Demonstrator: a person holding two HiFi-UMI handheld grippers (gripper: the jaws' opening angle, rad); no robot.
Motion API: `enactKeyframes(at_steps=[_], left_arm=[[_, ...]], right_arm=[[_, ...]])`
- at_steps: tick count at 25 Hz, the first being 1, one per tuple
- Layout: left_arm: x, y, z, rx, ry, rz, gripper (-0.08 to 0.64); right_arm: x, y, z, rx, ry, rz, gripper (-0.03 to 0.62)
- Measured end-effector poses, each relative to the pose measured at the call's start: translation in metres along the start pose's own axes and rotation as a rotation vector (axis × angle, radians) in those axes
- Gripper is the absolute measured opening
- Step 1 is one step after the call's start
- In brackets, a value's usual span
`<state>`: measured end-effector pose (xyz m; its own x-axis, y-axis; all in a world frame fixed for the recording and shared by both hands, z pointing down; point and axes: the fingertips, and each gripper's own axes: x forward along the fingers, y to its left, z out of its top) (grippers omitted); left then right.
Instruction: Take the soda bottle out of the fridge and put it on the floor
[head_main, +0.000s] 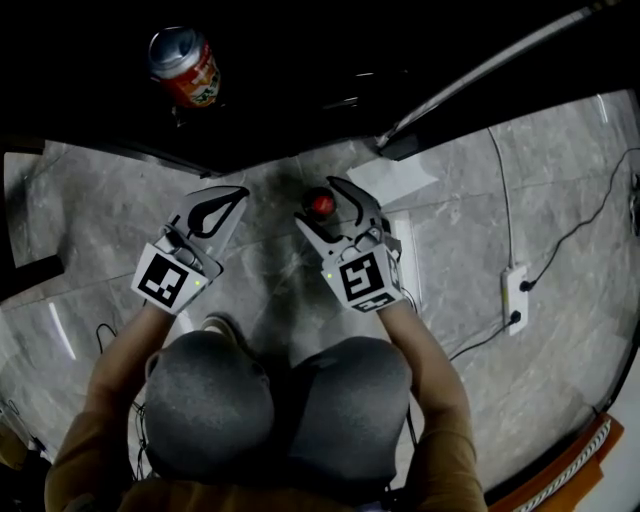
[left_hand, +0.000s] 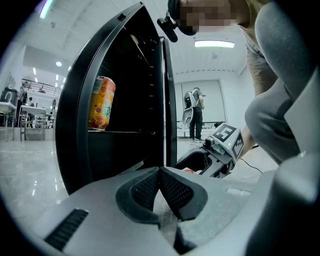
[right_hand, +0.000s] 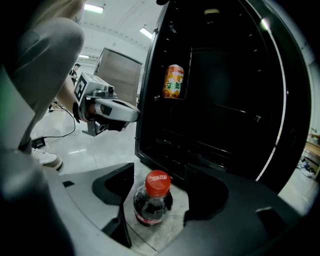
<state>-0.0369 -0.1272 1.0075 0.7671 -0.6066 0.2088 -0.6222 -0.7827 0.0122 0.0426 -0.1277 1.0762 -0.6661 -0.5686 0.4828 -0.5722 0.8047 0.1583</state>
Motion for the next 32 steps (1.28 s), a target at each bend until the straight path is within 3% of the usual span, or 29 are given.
enactKeyframes(at_steps=[9,11,17,20,23,26,29,32], left_arm=[[0.007,0.001,-0.002,-0.032,-0.016,-0.006,0.002],[0.011,0.000,-0.001,-0.031,-0.023,-0.011,0.002],[0.015,-0.009,0.000,-0.042,-0.010,-0.040,0.002],[0.011,-0.013,0.005,-0.091,0.023,-0.041,0.002],[0.007,-0.034,0.035,-0.126,0.031,-0.078,0.002],[0.003,-0.069,0.074,-0.094,0.048,-0.126,0.002],[-0.003,-0.076,0.112,-0.045,0.078,-0.106,0.002],[-0.016,-0.081,0.155,-0.058,0.092,-0.106,0.002]], right_arm=[[-0.020,-0.012,0.042,-0.023,-0.064,0.002,0.294],[-0.024,-0.020,0.045,-0.018,-0.083,-0.016,0.230],[-0.036,-0.043,0.039,0.032,-0.077,-0.089,0.146],[-0.044,-0.048,0.040,0.109,-0.060,-0.124,0.034],[-0.057,-0.044,0.050,0.128,0.001,-0.127,0.006],[-0.071,-0.039,0.069,0.142,0.019,-0.131,0.002],[-0.093,-0.045,0.093,0.184,0.020,-0.153,0.000],[-0.124,-0.054,0.117,0.210,0.035,-0.181,0.000]])
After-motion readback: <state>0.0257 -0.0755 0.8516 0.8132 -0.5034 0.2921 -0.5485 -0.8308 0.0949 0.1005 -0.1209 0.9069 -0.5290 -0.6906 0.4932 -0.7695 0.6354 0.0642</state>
